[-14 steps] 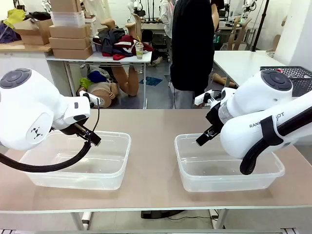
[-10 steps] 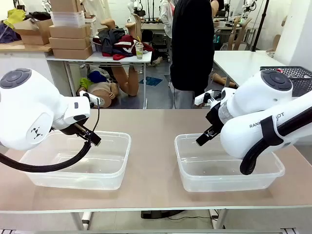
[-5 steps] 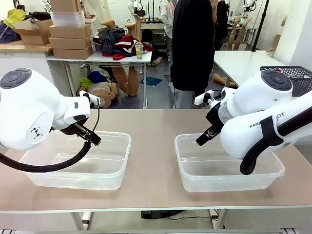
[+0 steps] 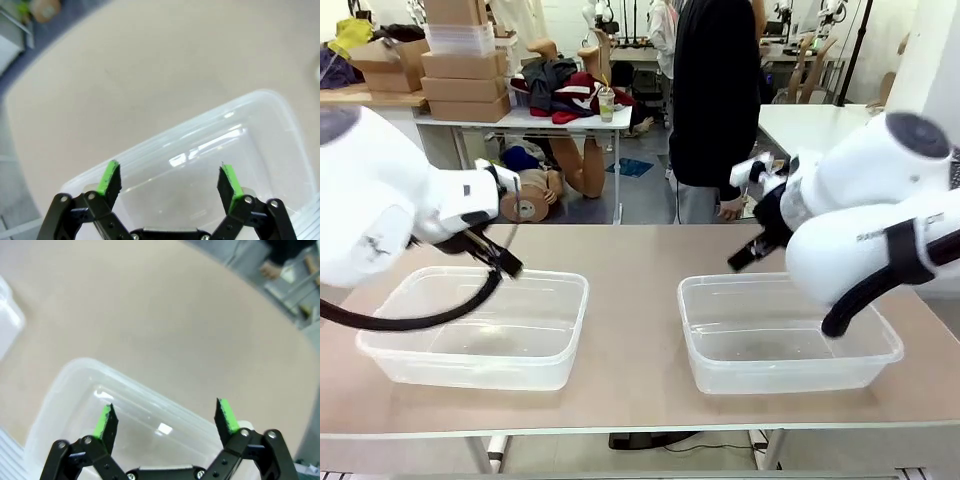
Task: Sort the waste into each basket.
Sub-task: Pick up the Organizing box on the left side of the table and lift it.
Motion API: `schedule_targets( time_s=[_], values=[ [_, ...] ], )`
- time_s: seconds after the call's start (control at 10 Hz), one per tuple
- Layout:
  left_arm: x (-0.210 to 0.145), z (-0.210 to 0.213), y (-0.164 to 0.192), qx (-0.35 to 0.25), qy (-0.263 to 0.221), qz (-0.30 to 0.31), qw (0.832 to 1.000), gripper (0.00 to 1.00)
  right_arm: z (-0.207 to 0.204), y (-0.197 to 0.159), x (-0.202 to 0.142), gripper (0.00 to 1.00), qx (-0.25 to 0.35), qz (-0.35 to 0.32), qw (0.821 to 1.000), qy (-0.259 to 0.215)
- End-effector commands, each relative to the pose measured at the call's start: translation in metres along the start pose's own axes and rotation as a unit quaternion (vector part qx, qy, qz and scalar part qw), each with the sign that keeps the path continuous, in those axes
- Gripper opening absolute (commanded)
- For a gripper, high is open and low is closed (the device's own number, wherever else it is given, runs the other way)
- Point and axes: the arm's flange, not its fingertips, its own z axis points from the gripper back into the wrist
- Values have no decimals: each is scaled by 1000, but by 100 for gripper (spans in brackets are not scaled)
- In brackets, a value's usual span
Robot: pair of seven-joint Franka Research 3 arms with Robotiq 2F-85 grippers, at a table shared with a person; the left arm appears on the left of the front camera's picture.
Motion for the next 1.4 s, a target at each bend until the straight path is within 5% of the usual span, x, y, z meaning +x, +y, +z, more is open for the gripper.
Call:
schedule_targets(
  time_s=[0.0, 0.1, 0.2, 0.4, 0.5, 0.6, 0.7, 0.9, 1.1, 1.3],
  values=[
    [-51, 105, -36, 30, -62, -22, 997, 100, 114, 26, -65, 100, -47, 1, 998, -43],
    [-60, 116, -43, 41, -85, -18, 995, 100, 123, 38, -78, 100, -65, 8, 997, -42],
    [13, 52, -6, 18, -34, -11, 999, 100, 50, -3, 14, 100, -18, 0, 999, -30],
    [13, 52, -6, 18, -34, -11, 999, 100, 50, -3, 14, 100, -18, 0, 999, -30],
    [15, 96, -15, 29, -54, -17, 998, 100, 95, 1, 16, 100, -34, 4, 999, -39],
    [15, 116, -11, -17, -71, -28, 997, 100, 102, -14, 6, 100, 46, -85, 995, -17],
    [8, 150, 4, -117, -99, -21, 988, 100, 127, -35, -13, 100, 145, -199, 968, -54],
    [-36, 182, 47, -218, -118, 67, 966, 100, 160, -74, -83, 100, 246, -421, 869, -88],
    [-82, 183, 67, -248, -153, 153, 944, 100, 182, -102, -161, 100, 250, -545, 784, -159],
    [-124, 167, 82, -261, -178, 230, 920, 100, 192, -117, -217, 100, 226, -608, 734, -201]
  ],
)
